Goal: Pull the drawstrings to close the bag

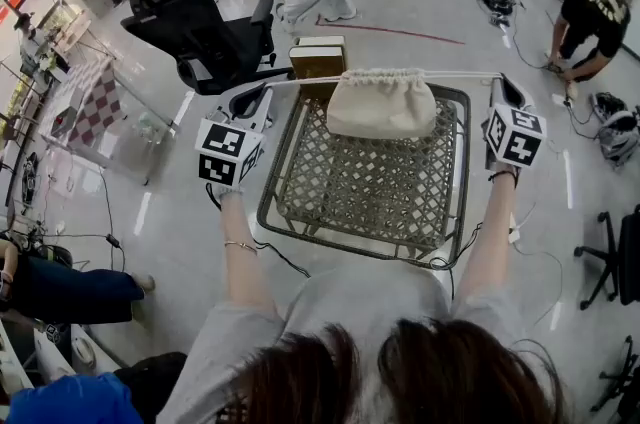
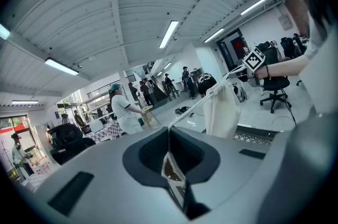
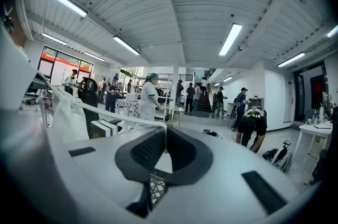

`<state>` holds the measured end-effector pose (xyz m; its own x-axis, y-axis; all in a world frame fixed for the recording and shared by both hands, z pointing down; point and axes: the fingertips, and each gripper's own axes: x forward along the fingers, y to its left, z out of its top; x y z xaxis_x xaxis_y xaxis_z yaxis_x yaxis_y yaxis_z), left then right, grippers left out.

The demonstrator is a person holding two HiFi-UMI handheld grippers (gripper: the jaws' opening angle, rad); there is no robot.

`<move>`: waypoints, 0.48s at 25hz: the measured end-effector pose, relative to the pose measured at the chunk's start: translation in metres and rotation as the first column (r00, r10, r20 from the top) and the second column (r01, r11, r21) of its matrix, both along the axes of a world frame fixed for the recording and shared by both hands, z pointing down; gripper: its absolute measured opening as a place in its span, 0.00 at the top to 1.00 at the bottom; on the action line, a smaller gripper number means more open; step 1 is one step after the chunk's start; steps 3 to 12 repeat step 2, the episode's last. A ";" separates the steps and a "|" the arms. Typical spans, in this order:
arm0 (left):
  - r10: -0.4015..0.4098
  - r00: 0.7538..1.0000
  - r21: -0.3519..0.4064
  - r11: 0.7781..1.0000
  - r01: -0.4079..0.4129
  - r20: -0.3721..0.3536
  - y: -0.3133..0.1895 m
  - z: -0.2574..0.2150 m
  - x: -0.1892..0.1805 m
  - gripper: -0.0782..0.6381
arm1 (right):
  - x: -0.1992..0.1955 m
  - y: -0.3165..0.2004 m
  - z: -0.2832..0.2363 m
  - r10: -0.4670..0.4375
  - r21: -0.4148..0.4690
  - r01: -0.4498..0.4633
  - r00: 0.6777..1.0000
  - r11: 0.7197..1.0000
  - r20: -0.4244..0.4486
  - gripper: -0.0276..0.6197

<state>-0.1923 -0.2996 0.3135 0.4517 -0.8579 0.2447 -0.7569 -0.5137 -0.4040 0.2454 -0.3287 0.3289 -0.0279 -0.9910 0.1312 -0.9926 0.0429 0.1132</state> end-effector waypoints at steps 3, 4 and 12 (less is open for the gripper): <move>-0.001 1.000 -0.001 1.000 0.001 0.000 0.000 0.001 0.000 0.85 | 0.000 -0.001 0.001 -0.001 -0.001 0.001 1.000 1.000 -0.001 0.92; -0.001 1.000 -0.001 1.000 0.001 0.000 0.000 0.001 0.000 0.85 | 0.000 -0.001 0.001 -0.001 -0.001 0.001 1.000 1.000 -0.001 0.92; -0.001 1.000 -0.001 1.000 0.001 0.000 0.000 0.001 0.000 0.85 | 0.000 -0.001 0.001 -0.001 -0.001 0.001 1.000 1.000 -0.001 0.92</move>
